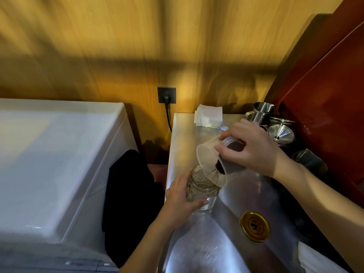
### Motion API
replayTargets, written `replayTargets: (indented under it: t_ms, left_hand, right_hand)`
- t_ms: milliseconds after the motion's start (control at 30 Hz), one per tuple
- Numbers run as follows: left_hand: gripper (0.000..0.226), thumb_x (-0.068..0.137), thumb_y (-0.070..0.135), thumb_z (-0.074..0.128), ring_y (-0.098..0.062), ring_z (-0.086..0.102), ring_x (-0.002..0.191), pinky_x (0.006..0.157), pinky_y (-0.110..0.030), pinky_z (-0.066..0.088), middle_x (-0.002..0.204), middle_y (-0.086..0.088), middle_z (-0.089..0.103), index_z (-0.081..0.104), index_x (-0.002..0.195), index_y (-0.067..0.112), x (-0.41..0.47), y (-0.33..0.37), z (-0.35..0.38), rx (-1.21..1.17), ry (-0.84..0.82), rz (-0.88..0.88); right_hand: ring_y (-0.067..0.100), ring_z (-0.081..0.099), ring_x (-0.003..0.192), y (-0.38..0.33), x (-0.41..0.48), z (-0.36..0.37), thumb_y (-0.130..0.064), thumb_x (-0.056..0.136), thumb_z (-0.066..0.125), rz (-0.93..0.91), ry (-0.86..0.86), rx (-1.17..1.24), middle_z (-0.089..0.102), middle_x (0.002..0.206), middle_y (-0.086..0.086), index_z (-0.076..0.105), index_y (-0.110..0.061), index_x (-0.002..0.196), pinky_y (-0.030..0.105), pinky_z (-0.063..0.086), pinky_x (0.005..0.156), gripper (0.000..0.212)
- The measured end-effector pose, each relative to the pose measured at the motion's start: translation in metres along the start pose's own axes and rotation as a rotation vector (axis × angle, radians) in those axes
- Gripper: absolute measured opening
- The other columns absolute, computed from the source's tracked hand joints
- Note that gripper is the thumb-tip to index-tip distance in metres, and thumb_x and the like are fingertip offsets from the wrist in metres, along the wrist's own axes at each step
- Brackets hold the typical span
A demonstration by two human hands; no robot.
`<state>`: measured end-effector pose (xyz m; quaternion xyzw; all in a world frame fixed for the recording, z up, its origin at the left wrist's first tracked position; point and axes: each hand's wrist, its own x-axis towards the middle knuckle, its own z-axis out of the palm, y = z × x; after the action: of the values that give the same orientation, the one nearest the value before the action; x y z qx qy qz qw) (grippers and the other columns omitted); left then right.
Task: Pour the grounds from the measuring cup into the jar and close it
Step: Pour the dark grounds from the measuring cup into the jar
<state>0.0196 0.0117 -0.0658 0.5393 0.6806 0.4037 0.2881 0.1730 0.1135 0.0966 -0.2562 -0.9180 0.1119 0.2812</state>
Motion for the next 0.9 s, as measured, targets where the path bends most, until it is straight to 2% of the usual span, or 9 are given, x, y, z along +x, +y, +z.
replayTargets:
  t_ms: [100,233,500,633,800,900]
  left_hand:
    - [0.086,0.065,0.042,0.080,-0.016,0.037,0.125,0.107,-0.048,0.031,0.130,0.010,0.041,0.031,0.136,0.036,-0.001,0.000,-0.001,0.010,-0.004,0.002]
    - [0.086,0.066,0.040,0.079,-0.016,0.037,0.125,0.107,-0.048,0.031,0.132,0.007,0.043,0.031,0.137,0.031,-0.001,0.002,-0.003,0.007,-0.013,0.024]
    - [0.083,0.067,0.034,0.079,-0.017,0.039,0.125,0.106,-0.048,0.031,0.132,0.003,0.046,0.034,0.136,0.029,-0.002,0.006,-0.005,0.015,-0.013,0.035]
    - [0.084,0.068,0.034,0.081,-0.017,0.039,0.124,0.106,-0.045,0.031,0.132,0.003,0.046,0.033,0.137,0.029,-0.001,0.006,-0.005,0.029,-0.007,0.037]
    - [0.085,0.069,0.035,0.080,-0.017,0.038,0.125,0.106,-0.042,0.030,0.127,0.009,0.042,0.031,0.138,0.029,-0.001,0.005,-0.006,0.034,-0.017,0.043]
    - [0.086,0.069,0.034,0.080,-0.017,0.038,0.125,0.107,-0.043,0.030,0.131,0.003,0.043,0.030,0.138,0.029,-0.002,0.005,-0.006,0.030,-0.028,0.031]
  right_hand:
    - [0.018,0.045,0.074,-0.002,0.003,0.002,-0.021,0.075,0.075,-0.008,-0.007,-0.020,0.053,0.072,-0.002,0.066,-0.005,0.081,0.028,0.022,0.071,0.019]
    - [0.019,0.044,0.074,-0.004,0.005,0.004,-0.022,0.076,0.074,-0.019,-0.049,-0.057,0.059,0.072,0.006,0.066,-0.005,0.083,0.033,0.025,0.072,0.020]
    - [0.020,0.042,0.074,-0.003,0.006,0.009,-0.024,0.077,0.073,-0.061,-0.101,-0.130,0.059,0.073,0.010,0.066,-0.003,0.083,0.034,0.025,0.073,0.023]
    - [0.020,0.043,0.071,-0.006,0.008,0.011,-0.034,0.076,0.063,-0.101,-0.104,-0.152,0.060,0.069,0.011,0.066,-0.002,0.080,0.037,0.027,0.073,0.032]
    - [0.028,0.051,0.075,-0.006,0.012,0.014,-0.038,0.074,0.059,-0.162,-0.111,-0.177,0.062,0.072,0.012,0.066,-0.002,0.079,0.031,0.020,0.071,0.037]
    - [0.029,0.052,0.074,-0.006,0.013,0.017,-0.039,0.075,0.058,-0.203,-0.113,-0.177,0.063,0.072,0.013,0.065,-0.002,0.079,0.030,0.018,0.070,0.038]
